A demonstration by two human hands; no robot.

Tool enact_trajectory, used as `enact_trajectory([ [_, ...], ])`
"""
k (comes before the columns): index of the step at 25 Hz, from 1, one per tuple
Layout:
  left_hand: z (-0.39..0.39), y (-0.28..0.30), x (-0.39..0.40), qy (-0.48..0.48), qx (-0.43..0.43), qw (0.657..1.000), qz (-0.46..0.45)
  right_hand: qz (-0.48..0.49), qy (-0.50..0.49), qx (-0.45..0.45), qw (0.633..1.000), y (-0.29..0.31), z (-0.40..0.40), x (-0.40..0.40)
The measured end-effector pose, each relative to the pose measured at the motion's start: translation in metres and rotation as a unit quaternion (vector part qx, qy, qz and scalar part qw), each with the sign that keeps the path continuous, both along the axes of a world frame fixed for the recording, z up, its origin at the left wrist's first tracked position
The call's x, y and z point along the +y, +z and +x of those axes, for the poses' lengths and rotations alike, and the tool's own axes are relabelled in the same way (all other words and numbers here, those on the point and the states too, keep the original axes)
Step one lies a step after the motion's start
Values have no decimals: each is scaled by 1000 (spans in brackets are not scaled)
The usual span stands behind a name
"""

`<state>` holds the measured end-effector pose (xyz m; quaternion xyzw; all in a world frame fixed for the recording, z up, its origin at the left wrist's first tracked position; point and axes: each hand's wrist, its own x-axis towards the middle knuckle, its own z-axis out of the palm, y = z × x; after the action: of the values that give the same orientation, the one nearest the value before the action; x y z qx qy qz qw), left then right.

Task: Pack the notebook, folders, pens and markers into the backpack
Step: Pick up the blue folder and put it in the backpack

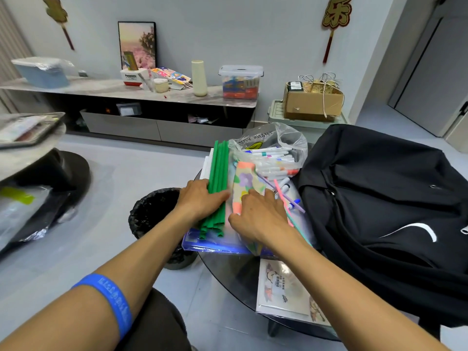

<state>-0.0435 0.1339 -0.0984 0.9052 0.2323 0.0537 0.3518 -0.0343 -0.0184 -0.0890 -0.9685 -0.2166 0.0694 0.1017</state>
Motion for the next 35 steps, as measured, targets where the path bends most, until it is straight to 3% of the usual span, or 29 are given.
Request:
enact_trajectory([
  [2, -8, 9, 7, 4, -22, 985, -170, 20, -20, 30, 999, 2, 3, 4],
  [4, -13, 13, 8, 2, -21, 962, -273, 79, -49, 84, 992, 6, 7, 12],
  [8, -12, 11, 4, -13, -26, 958, -286, 107, -78, 95, 987, 8, 4, 29],
  [11, -10, 5, 11, 56, -69, 955, -282, 91, -100, 79, 988, 6, 2, 36],
  [16, -11, -8, 21, 98, -4, 962, -255, 66, -103, 61, 991, 10, 7, 35],
  [21, -7, -14, 23, 113, -39, 984, -130, 66, -98, 53, 992, 8, 9, 38],
  [25, -7, -16, 27, 74, 2, 976, -204, 53, -99, 64, 992, 10, 9, 41],
  [29, -9, -16, 24, 73, 21, 977, -199, 43, -92, 100, 990, 17, 14, 44],
  [33, -6, -9, 23, 102, 42, 921, -373, 34, -86, 71, 993, 14, 14, 44],
  [35, -6, -8, 18, 86, 64, 920, -378, 45, -92, 47, 994, 10, 12, 48],
])
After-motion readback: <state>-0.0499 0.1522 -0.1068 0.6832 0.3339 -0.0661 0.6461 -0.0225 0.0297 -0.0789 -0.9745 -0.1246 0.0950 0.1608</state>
